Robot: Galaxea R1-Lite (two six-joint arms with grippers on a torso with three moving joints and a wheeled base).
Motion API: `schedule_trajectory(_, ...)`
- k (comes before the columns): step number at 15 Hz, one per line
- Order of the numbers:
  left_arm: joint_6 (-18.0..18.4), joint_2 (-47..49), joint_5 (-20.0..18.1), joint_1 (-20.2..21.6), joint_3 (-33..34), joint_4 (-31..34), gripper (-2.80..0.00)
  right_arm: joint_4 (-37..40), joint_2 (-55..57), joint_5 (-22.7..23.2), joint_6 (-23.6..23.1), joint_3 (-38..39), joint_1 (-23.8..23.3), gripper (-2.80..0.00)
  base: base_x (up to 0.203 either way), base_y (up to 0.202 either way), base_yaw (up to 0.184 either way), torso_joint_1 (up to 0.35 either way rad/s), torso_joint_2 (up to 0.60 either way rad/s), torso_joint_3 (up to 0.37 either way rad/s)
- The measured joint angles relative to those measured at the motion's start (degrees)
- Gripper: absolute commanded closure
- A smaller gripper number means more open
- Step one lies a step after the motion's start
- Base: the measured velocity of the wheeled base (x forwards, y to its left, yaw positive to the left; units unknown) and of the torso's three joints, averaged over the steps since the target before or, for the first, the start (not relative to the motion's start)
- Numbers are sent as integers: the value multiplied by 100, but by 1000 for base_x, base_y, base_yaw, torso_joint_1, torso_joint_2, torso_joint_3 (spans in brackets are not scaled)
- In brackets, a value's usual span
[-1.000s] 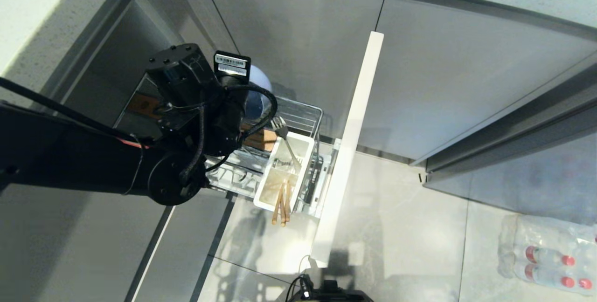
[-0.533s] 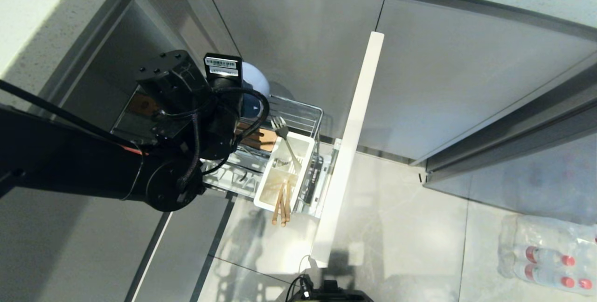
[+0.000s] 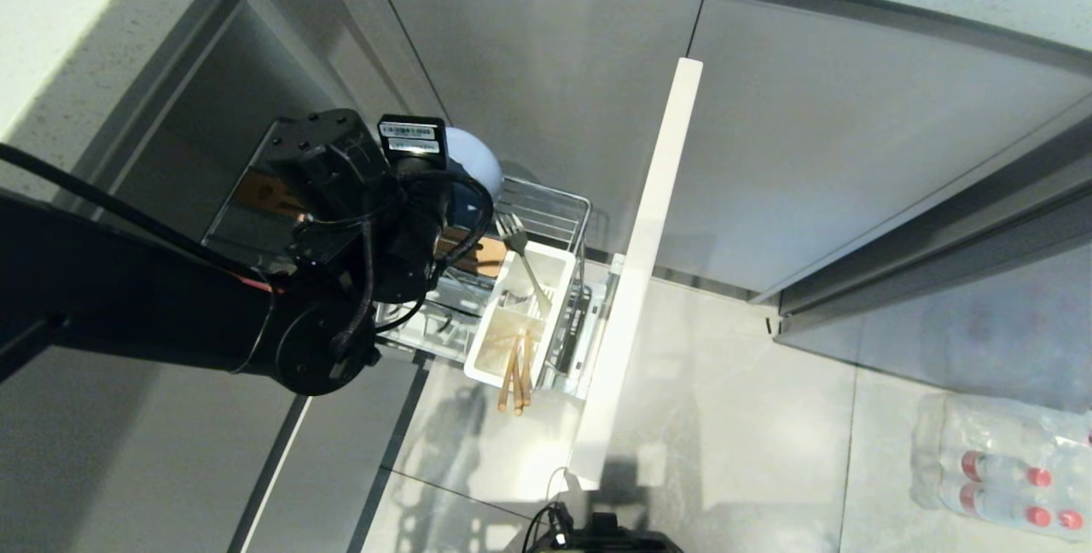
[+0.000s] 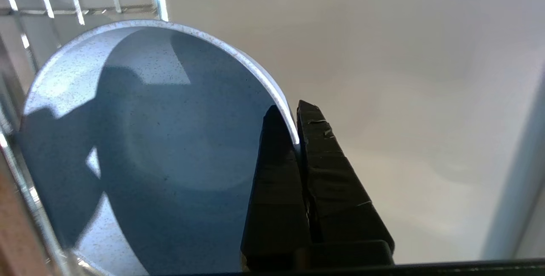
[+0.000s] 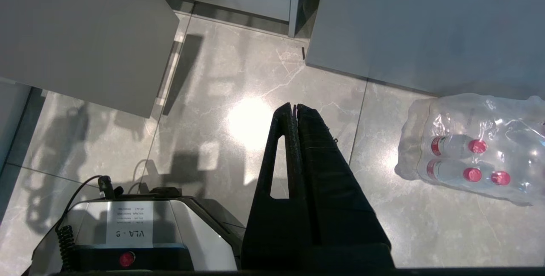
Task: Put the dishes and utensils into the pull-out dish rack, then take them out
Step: Pick up the bowl and place it in the cupboard
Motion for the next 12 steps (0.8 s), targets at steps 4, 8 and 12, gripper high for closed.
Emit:
schedule_trajectory(4,-6,93,-15,19,-16,179,0,0,2,0,-1,0,0,0,0,0,0,0,0,0)
schedule_trajectory(8,-22,143,-65,16,-79,375,0,0,0,2,-1,0,0,0,0,0,0,0,0,0)
schedule_trajectory(12,37,141,-189,21,-128,526,0,0,0,1,-1,0,-2,0,0,0,0,0,0,0)
